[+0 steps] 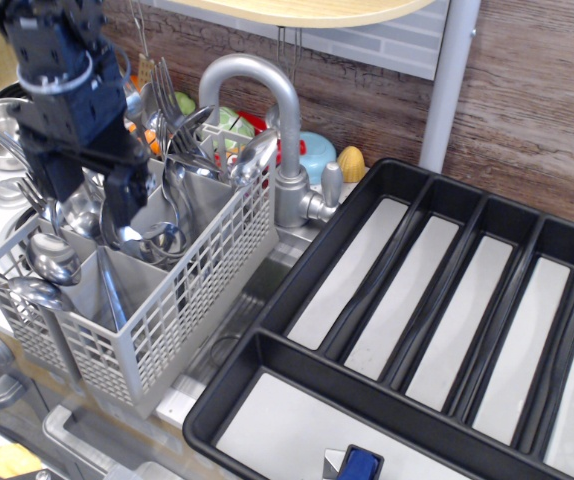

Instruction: Put big spoon from basket to tray

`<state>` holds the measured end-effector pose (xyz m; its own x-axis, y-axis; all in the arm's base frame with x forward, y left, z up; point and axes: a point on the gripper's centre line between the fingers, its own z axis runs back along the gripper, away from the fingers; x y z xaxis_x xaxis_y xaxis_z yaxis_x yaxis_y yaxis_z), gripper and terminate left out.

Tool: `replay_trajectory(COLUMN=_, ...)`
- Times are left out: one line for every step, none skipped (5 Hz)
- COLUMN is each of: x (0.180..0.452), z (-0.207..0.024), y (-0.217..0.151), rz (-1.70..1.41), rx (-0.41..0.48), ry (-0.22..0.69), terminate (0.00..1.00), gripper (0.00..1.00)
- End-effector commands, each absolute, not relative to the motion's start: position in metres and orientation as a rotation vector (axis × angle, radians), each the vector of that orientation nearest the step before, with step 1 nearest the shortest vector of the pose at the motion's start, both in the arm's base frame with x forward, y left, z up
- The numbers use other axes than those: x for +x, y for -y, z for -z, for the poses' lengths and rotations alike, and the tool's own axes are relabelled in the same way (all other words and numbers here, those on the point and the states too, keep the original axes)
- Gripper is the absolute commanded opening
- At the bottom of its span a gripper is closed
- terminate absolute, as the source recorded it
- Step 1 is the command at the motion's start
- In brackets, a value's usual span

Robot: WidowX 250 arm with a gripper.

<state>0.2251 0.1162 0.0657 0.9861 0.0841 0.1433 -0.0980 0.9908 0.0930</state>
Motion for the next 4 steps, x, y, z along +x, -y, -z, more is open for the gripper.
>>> replay_trajectory(x=0.228, z=-0.063, y=-0.126, rz=-0.114, rx=0.136, ry=0.217, terminate=0.0, gripper=1.0)
replay_trajectory(x=0.23, z=-0.053, y=-0.138, rz=-0.111, rx=0.126, ry=0.245, terminate=0.0, gripper=1.0)
replay_trajectory(x=0.231, z=-0.046, y=-0.143, rz=-0.113, rx=0.144, ry=0.275, terminate=0.0, gripper=0.0)
replay_trajectory(x=0.23, z=-0.042, y=-0.144, rz=-0.125, rx=0.136, ry=0.289, terminate=0.0, gripper=0.0)
